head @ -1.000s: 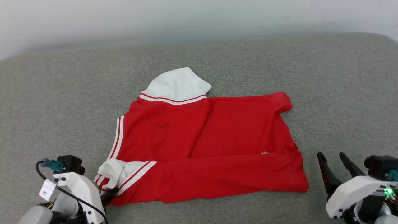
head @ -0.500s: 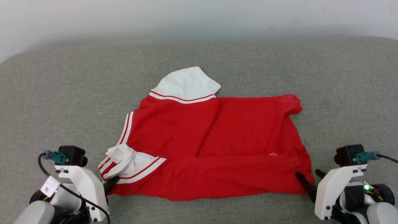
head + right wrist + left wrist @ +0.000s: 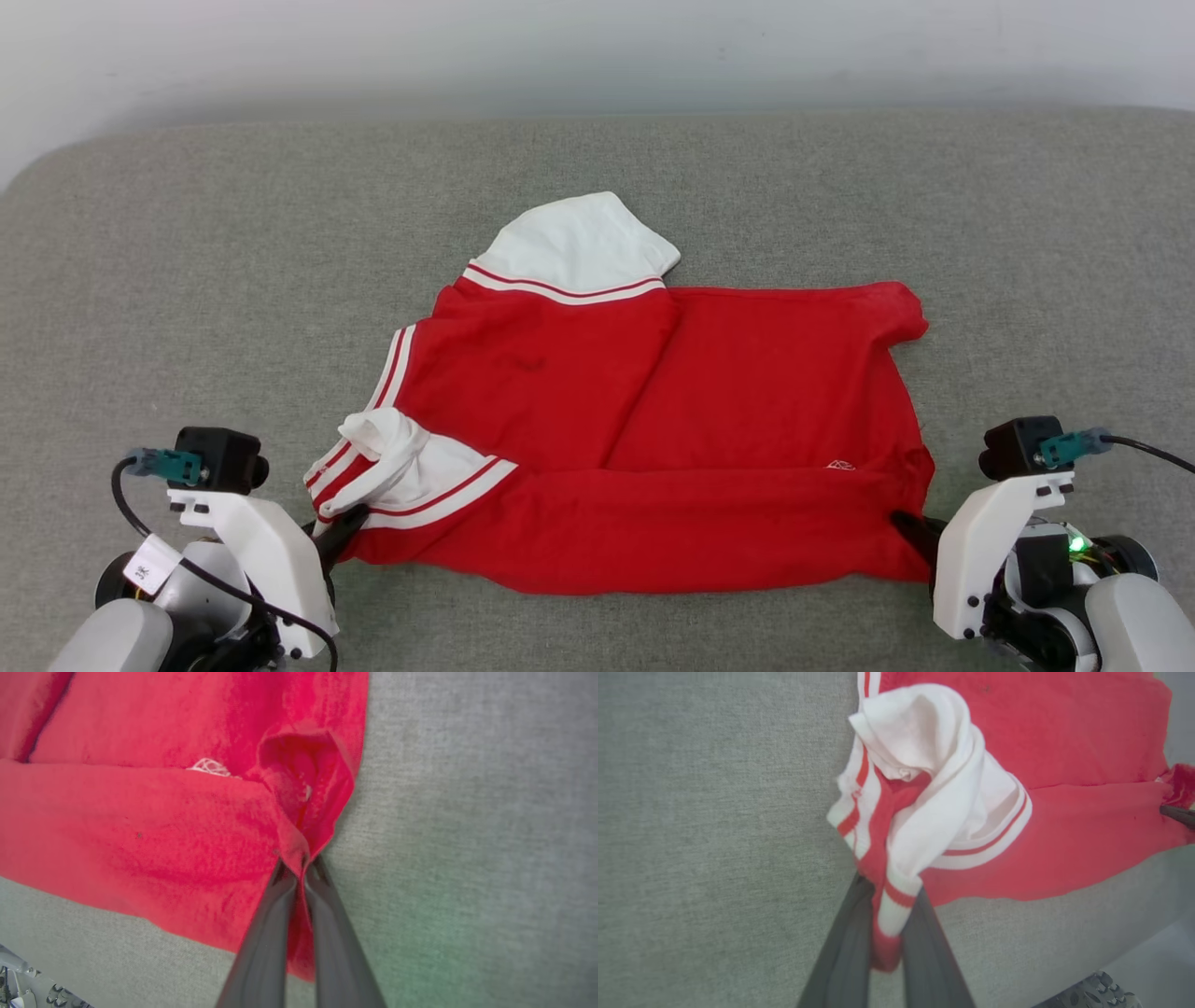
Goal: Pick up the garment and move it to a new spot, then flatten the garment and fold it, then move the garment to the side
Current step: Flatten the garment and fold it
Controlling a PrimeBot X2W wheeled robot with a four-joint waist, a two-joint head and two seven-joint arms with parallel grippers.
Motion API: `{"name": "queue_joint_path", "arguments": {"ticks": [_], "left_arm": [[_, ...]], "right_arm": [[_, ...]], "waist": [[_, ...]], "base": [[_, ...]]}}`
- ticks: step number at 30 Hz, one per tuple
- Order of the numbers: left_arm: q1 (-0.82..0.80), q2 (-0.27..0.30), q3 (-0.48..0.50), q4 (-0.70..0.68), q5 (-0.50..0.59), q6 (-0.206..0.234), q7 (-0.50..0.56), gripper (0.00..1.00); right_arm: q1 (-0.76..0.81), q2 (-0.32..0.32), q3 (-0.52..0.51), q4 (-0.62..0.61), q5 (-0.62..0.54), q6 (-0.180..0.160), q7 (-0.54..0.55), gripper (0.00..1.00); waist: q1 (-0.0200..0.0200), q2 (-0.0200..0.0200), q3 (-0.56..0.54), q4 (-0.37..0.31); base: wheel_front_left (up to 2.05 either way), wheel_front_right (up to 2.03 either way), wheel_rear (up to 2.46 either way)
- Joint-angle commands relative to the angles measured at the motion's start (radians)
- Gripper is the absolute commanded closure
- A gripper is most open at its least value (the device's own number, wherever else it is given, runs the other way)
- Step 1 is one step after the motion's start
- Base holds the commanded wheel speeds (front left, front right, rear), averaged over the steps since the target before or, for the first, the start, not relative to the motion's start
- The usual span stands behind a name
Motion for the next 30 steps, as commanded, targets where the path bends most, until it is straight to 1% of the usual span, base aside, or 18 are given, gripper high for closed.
{"name": "queue_joint_path", "arguments": {"ticks": [1, 6, 7, 12, 17, 22, 27, 28, 29, 30], "left_arm": [[0.009, -0.004, 0.003, -0.005, 0.006, -0.006, -0.008, 1.00], [0.026, -0.008, 0.006, -0.028, 0.013, -0.012, -0.046, 1.00], [0.052, -0.007, 0.003, -0.041, 0.015, -0.005, -0.056, 1.00], [0.113, 0.000, 0.005, -0.060, -0.004, 0.018, -0.041, 1.00], [0.198, 0.010, 0.015, -0.075, -0.027, 0.054, -0.032, 1.00], [0.286, -0.002, 0.015, -0.071, -0.060, 0.081, -0.022, 1.00], [0.314, -0.028, 0.006, -0.045, -0.075, 0.074, -0.044, 1.00], [0.307, -0.034, 0.001, -0.034, -0.070, 0.070, -0.051, 1.00], [0.295, -0.043, -0.003, -0.022, -0.062, 0.065, -0.060, 0.91], [0.285, -0.054, -0.008, -0.009, -0.064, 0.058, -0.067, 0.56]], "right_arm": [[0.002, -0.003, 0.005, 0.010, 0.002, -0.001, 0.004, 1.00], [0.019, -0.028, -0.006, -0.045, -0.002, -0.001, -0.003, 1.00], [0.047, -0.037, -0.015, -0.082, -0.006, -0.001, 0.007, 1.00], [0.119, -0.040, -0.035, -0.144, -0.012, -0.001, 0.041, 1.00], [0.214, -0.028, -0.066, -0.201, -0.008, -0.001, 0.072, 1.00], [0.306, -0.006, -0.100, -0.234, -0.004, -0.001, 0.096, 1.00], [0.358, 0.020, -0.115, -0.226, -0.015, -0.001, 0.067, 1.00], [0.361, 0.030, -0.121, -0.216, -0.013, -0.001, 0.049, 0.97], [0.363, 0.035, -0.122, -0.206, -0.015, -0.001, 0.034, 0.63], [0.363, 0.038, -0.122, -0.199, -0.019, -0.001, 0.015, 0.00]], "waist": [[0.0000, 0.0000, -0.006, 0.000], [0.0000, 0.0000, -0.045, 0.003], [0.0000, 0.0000, -0.074, 0.006], [0.0000, 0.0000, -0.124, 0.011], [0.0000, 0.0000, -0.169, 0.009], [0.0000, 0.0000, -0.195, 0.007], [0.0000, 0.0000, -0.198, 0.010], [0.0000, 0.0000, -0.198, 0.010], [0.0000, 0.0000, -0.197, 0.012], [0.0000, 0.0000, -0.196, 0.015]], "base": [[0.00, 0.00, 0.00], [0.00, 0.00, 0.00], [0.00, 0.00, 0.00], [0.00, 0.00, 0.00], [0.00, 0.00, 0.00], [0.00, 0.00, 0.00], [0.00, 0.00, 0.00], [0.00, 0.00, 0.00], [0.00, 0.00, 0.00], [0.00, 0.00, 0.00]]}}
